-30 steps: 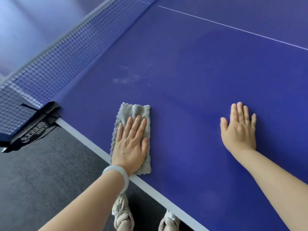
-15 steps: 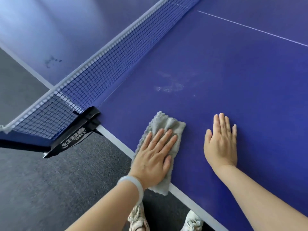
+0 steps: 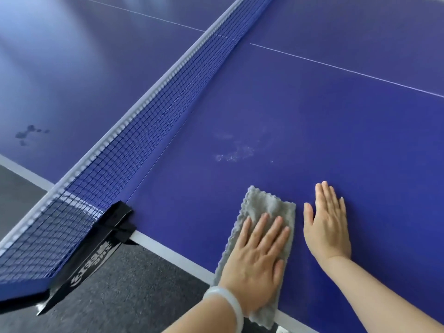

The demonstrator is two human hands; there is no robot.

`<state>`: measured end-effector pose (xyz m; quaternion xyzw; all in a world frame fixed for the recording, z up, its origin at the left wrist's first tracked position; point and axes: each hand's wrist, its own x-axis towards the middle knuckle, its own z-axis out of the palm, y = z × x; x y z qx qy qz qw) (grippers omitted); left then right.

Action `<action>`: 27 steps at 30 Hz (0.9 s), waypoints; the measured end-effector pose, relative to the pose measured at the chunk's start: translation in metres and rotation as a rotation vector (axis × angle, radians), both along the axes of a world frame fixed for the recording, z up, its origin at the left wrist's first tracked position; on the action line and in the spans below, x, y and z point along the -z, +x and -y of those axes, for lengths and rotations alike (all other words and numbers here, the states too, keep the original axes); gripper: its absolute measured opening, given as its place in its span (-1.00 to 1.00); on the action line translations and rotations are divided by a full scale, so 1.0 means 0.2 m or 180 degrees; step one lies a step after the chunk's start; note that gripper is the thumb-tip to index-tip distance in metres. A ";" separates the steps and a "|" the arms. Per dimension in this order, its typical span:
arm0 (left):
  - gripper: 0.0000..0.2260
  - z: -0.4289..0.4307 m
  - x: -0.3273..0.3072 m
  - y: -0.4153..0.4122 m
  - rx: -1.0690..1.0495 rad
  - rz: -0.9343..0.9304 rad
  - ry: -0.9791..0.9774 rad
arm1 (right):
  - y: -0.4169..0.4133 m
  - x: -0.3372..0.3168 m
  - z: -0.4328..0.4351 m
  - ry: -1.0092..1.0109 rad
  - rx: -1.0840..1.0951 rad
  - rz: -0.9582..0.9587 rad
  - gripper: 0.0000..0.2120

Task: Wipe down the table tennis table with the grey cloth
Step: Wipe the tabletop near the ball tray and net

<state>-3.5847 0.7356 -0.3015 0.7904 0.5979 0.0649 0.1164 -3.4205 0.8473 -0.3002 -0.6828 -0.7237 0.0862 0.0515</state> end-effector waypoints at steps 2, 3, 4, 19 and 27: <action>-0.48 -0.11 -0.01 -0.07 0.0461 -0.0038 -0.0037 | 0.00 -0.01 0.00 -0.0007 -0.0005 -0.0023 -0.44; -0.50 -0.17 -0.01 -0.14 0.0539 -0.0050 -0.0056 | 0.00 -0.01 0.00 -0.0001 0.0003 -0.0037 -0.45; -0.50 -0.23 -0.02 -0.22 0.0458 -0.0058 -0.0057 | 0.00 -0.01 0.00 0.0014 0.0014 -0.0050 -0.45; -0.46 -0.16 -0.02 -0.06 -0.0403 0.0133 0.0069 | -0.02 0.01 0.01 0.0217 -0.0015 0.0013 -0.40; -0.51 -0.92 -0.04 -0.12 0.0023 -0.0178 -0.0020 | -0.01 0.00 -0.01 0.0215 0.0252 -0.0062 -0.45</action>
